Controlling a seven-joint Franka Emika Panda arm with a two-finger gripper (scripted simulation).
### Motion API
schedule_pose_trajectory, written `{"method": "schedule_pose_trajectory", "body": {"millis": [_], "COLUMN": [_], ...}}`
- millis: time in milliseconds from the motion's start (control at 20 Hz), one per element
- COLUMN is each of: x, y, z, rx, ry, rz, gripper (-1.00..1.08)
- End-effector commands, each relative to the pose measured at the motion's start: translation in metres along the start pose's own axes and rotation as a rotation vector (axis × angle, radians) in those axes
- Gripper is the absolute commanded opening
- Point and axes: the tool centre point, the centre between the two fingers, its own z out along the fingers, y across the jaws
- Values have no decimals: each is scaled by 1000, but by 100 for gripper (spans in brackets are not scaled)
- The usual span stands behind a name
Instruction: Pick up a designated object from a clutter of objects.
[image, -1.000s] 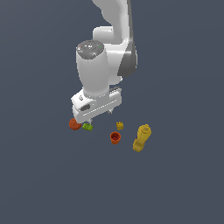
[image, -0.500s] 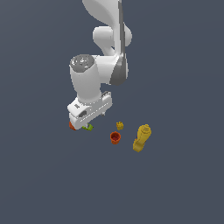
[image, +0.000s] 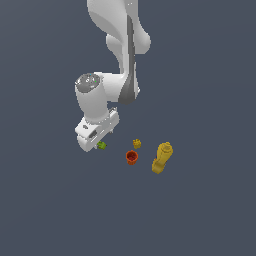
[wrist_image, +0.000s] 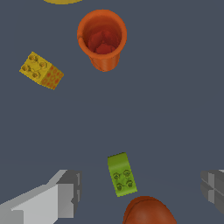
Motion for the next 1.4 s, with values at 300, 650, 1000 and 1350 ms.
{"method": "schedule_pose_trajectory", "body": {"millis": [300, 650, 1000, 1350], "x": [-28, -45, -53, -54], "y": [0, -2, -4, -4], "z": [31, 48, 56, 59], "rx": [-1, -2, -2, -2], "ry": [-2, -4, -6, -6], "rz": [-159, -250, -294, -295], "gripper": [100, 100, 100, 100]}}
